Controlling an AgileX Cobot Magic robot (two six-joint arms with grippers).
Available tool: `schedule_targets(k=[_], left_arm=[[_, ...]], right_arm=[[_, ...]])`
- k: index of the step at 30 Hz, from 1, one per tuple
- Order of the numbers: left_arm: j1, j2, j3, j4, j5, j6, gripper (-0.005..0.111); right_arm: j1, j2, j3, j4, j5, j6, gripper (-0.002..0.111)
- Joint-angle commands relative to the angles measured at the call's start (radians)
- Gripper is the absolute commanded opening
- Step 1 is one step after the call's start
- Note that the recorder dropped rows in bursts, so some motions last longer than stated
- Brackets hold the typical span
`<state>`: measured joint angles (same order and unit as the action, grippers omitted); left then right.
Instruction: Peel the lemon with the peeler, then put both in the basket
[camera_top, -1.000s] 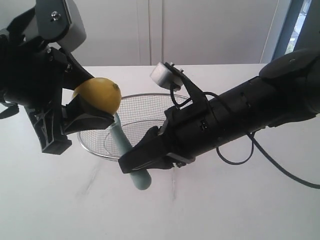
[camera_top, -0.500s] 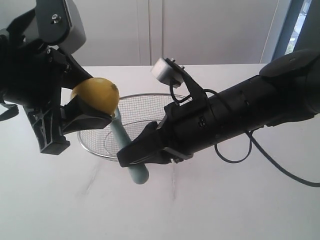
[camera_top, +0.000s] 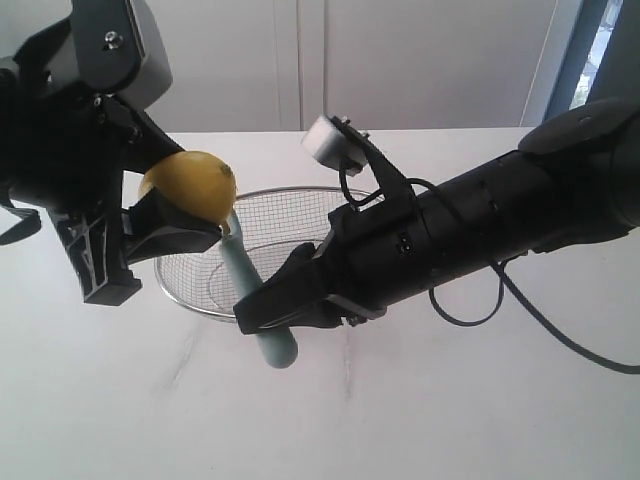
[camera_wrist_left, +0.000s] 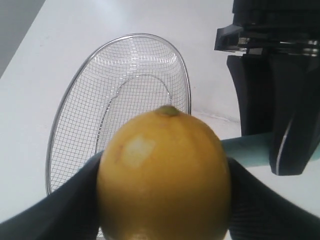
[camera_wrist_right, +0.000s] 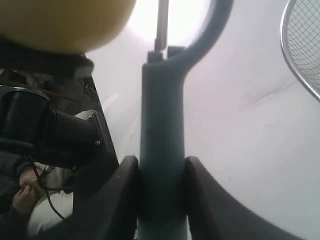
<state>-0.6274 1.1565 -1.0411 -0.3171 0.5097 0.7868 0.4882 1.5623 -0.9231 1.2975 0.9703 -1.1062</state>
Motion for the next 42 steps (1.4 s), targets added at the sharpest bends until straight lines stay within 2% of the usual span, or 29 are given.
schedule_targets(k=[1,42], left_arm=[[0.003,-0.010,0.025,-0.012,-0.041,-0.009,0.000],[0.003,-0.010,0.041,-0.012,-0.071,-0.009,0.000]], right_arm=[[0.000,0.000,0.001,0.015,0.006,-0.013,0.000],[0.000,-0.028,0.001,0.014,-0.030,-0.011,0.000]])
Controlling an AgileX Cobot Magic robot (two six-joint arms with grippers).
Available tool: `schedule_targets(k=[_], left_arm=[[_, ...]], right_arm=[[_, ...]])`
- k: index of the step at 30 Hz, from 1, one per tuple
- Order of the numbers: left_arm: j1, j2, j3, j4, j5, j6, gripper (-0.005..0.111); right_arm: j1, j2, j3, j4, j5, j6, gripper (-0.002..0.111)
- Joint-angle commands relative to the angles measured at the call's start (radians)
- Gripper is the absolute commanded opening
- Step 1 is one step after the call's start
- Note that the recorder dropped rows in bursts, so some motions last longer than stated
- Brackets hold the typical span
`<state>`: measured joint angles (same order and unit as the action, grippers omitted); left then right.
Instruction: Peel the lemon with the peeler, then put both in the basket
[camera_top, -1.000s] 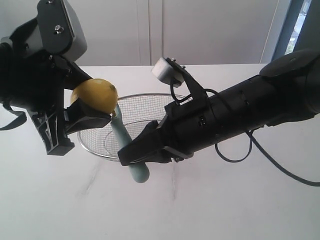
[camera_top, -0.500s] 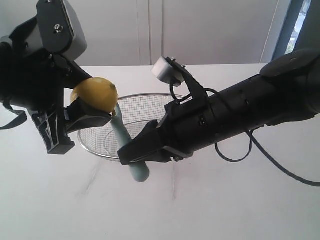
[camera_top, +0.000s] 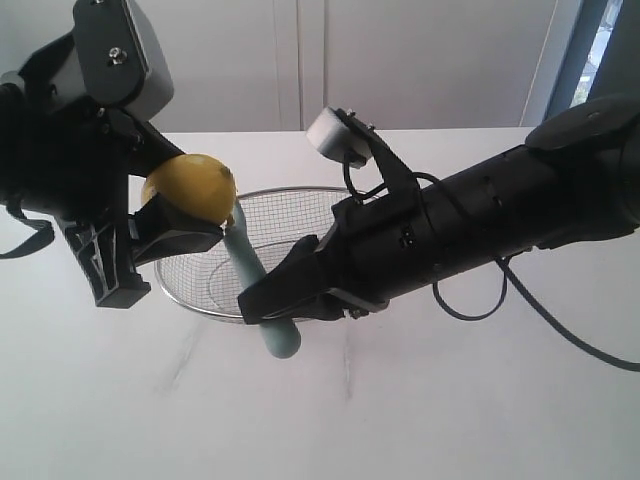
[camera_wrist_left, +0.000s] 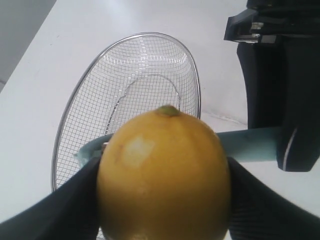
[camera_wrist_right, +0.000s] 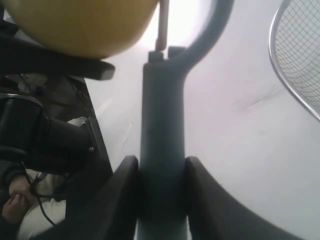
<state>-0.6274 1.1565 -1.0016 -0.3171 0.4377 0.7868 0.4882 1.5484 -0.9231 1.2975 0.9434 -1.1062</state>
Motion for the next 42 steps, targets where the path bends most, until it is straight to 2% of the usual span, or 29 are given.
schedule_targets(k=[1,27,42], left_arm=[[0.003,-0.010,0.002,-0.012,0.001,-0.009,0.000],[0.003,-0.010,0.002,-0.010,0.004,-0.007,0.000],[0.003,-0.012,0.002,-0.010,-0.003,-0.007,0.000]], right_arm=[[0.000,-0.014,0.001,0.014,-0.005,-0.011,0.000],[-0.002,-0.084,0.001,0.008,-0.051,-0.009,0.000],[0.000,-0.032,0.004,0.004,-0.046,0.036,0.000]])
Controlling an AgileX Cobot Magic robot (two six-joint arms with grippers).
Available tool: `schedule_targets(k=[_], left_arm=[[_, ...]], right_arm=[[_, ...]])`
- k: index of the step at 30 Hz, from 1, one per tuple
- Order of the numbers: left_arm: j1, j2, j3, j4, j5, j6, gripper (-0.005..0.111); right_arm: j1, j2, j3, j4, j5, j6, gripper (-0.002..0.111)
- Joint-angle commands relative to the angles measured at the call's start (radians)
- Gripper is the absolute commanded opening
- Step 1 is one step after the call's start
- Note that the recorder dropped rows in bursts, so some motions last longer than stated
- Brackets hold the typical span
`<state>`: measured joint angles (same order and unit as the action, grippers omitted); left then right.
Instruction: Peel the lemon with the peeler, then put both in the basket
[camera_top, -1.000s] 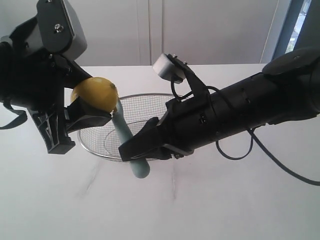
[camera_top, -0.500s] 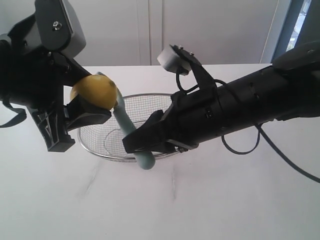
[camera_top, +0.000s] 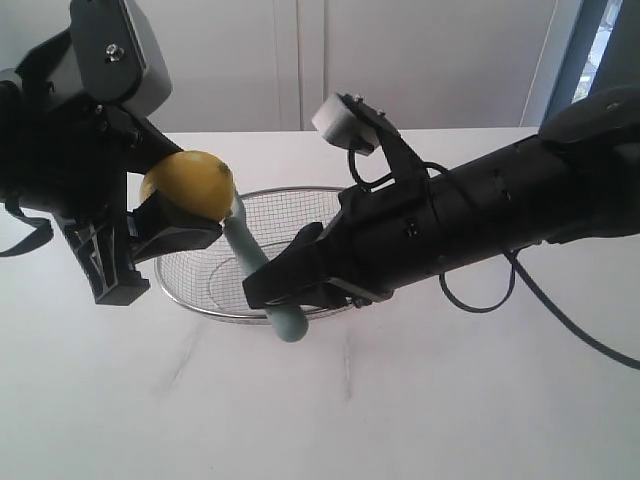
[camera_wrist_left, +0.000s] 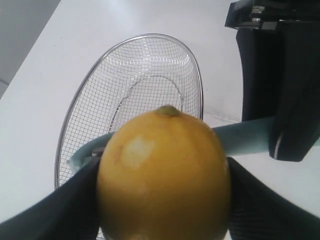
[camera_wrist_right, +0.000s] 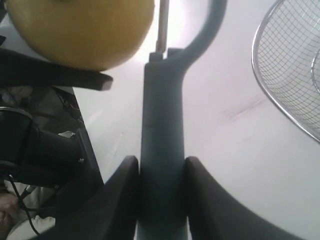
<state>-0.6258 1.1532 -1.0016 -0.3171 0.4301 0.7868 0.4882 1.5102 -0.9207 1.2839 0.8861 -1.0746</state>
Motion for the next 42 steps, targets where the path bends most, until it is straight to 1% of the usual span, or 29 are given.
schedule_targets(k=[1,16,25,32,36,42], left_arm=[[0.002,-0.009,0.002,-0.010,0.004,-0.007,0.000],[0.002,-0.009,0.002,-0.010,0.008,-0.005,0.000],[0.002,-0.009,0.002,-0.004,0.008,-0.006,0.000],[0.002,-0.009,0.002,-0.004,0.008,-0.006,0.000],[0.002,-0.009,0.002,-0.004,0.010,-0.006,0.000],[0.002,-0.009,0.002,-0.004,0.010,-0.006,0.000]], right_arm=[[0.000,0.006,0.002,0.017,0.012,0.005,0.000],[0.000,0.004,0.002,0.017,-0.014,0.014,0.000],[-0.031,-0.060,0.002,0.017,-0.026,0.017,0.000],[-0.034,-0.128,0.002,0.005,-0.023,0.017,0.000],[-0.064,-0.189,0.002,-0.029,-0.039,0.024,0.000],[-0.117,-0.297,0.002,-0.115,-0.110,0.076,0.000]])
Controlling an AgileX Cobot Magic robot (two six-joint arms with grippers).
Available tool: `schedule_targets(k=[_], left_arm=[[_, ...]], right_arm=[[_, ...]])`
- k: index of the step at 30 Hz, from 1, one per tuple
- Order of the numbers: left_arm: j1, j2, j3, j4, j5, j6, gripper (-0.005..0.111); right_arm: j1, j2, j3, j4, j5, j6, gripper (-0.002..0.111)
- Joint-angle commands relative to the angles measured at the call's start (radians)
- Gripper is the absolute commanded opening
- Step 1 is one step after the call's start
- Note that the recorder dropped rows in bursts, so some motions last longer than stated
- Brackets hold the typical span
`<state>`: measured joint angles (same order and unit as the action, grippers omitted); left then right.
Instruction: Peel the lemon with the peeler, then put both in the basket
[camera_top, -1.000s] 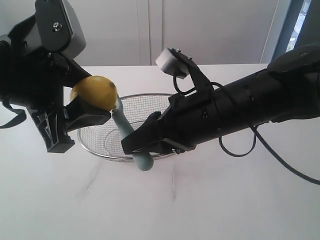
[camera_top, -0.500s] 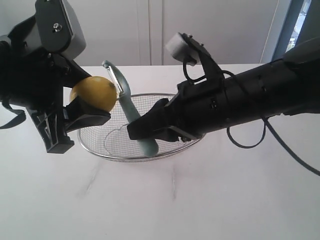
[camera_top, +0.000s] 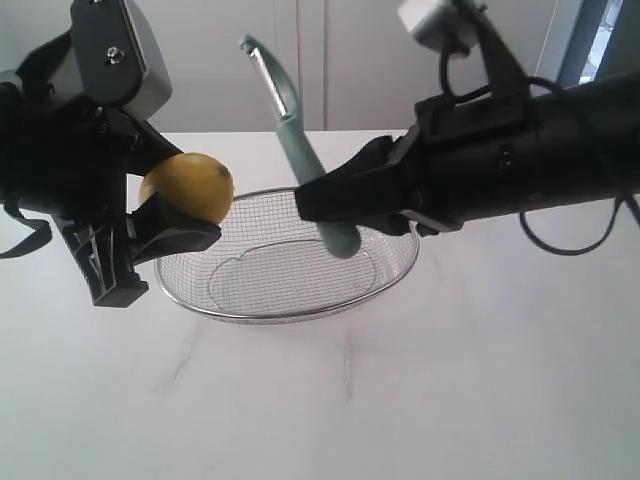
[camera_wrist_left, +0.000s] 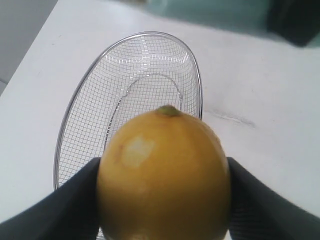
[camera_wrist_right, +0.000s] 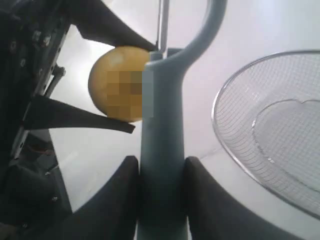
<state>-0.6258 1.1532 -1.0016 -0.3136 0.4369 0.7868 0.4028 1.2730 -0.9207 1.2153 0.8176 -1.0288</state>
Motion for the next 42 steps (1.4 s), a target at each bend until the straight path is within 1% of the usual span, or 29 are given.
schedule_targets(k=[1,6,11,17,21,25,29,37,42], left_arm=[[0.002,-0.009,0.002,-0.008,0.003,-0.006,0.000],[0.002,-0.009,0.002,-0.008,0.003,-0.006,0.000],[0.002,-0.009,0.002,-0.008,0.003,-0.006,0.000],[0.002,-0.009,0.002,-0.008,0.003,-0.006,0.000],[0.002,-0.009,0.002,-0.008,0.003,-0.006,0.000],[0.002,-0.009,0.002,-0.008,0.003,-0.006,0.000],[0.002,-0.009,0.002,-0.008,0.003,-0.006,0.000],[0.002,-0.009,0.002,-0.008,0.003,-0.006,0.000],[0.002,-0.009,0.002,-0.008,0.004,-0.006,0.000]], right_arm=[[-0.034,-0.074,0.002,-0.070,-0.054,0.047,0.000],[-0.034,-0.079,0.004,-0.172,-0.074,0.120,0.000],[-0.034,-0.023,0.004,-0.202,-0.057,0.163,0.000],[-0.034,0.079,0.004,-0.174,0.042,0.163,0.000],[0.005,0.152,0.004,-0.142,0.064,0.155,0.000],[0.059,0.196,0.004,-0.078,0.092,0.104,0.000],[0.093,0.217,0.004,0.006,0.103,0.033,0.000],[0.095,0.217,0.004,0.007,0.041,0.045,0.000],[0.095,0.215,0.004,0.005,0.034,0.044,0.000]])
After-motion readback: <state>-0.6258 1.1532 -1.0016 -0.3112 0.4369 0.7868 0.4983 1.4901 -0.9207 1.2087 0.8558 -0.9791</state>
